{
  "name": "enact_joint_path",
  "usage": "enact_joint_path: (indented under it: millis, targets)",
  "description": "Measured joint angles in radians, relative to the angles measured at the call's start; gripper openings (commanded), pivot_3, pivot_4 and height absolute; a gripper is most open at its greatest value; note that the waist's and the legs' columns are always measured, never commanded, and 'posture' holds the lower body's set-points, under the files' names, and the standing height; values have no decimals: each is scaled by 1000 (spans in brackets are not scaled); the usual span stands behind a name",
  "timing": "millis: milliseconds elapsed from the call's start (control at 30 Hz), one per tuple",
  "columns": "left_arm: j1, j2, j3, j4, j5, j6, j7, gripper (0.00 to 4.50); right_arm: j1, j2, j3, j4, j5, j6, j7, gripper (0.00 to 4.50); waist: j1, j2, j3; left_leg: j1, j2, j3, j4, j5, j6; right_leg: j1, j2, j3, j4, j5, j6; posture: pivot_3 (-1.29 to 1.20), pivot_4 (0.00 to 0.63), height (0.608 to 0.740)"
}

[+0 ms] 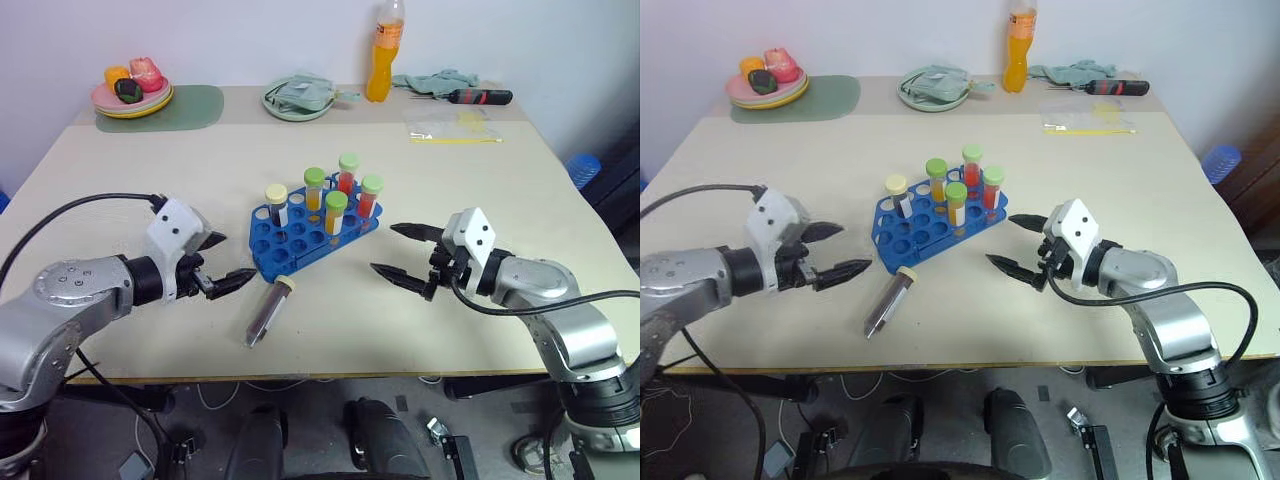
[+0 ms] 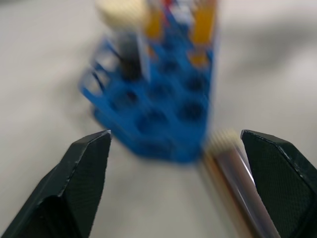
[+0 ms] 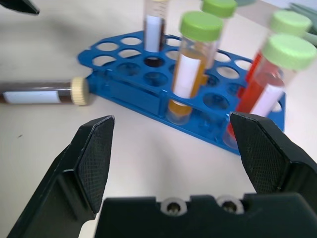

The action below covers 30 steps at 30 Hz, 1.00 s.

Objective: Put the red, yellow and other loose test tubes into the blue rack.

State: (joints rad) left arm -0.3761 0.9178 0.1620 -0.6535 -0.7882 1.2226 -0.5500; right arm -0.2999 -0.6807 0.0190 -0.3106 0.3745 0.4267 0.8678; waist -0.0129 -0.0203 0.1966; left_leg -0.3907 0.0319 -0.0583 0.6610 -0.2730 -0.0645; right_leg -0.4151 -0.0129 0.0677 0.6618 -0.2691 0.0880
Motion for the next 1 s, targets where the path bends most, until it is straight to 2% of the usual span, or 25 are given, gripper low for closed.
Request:
enact_joint_path:
  millis: [100,200,367,467,633,767,933,1000]
  targets:
    - [-217,6,-112,-1,-96,284,54,4413,-23,-2,12,10,-2,-22,31,4130,-8,0,0,0,0,0,0,0,0,0,0,0,0,0,1,0,150,740]
    - [-334,16,-257,49,-210,376,145,4413,-27,-5,20,25,-8,-31,56,4130,-14,0,0,0,0,0,-1,0,1,-1,0,1,0,0,1,0,150,740]
    - [-376,-48,-383,140,-409,384,425,4413,-24,-33,38,25,-5,-29,120,4130,-25,0,0,0,0,0,-1,0,1,-1,-1,1,1,0,0,0,150,740]
    - [-371,-94,-387,205,-518,384,622,4413,-20,-80,39,-1,6,-20,173,4130,-27,0,0,0,0,-1,0,0,1,-1,-1,1,1,0,0,0,150,740]
    - [-358,-146,-394,287,-658,384,882,4413,-16,-87,39,-12,14,-20,199,4130,-27,0,0,0,-1,0,0,0,1,-1,-1,1,2,0,0,0,150,740]
    - [-343,-192,-424,346,-747,380,1043,4413,-16,-81,46,-12,13,-20,198,4130,-25,0,0,0,-1,0,0,0,1,-1,-1,1,2,0,0,0,150,740]
    - [-345,-194,-497,389,-895,295,1234,4413,-14,-79,51,-28,13,-20,191,4130,-21,1,-1,0,-1,0,0,0,0,-1,-2,1,2,0,0,0,150,740]
    - [-345,-188,-526,399,-949,245,1301,3889,-9,-77,51,-37,13,-20,187,4130,-15,1,-1,1,-1,0,0,0,0,0,-2,1,2,0,0,0,150,740]
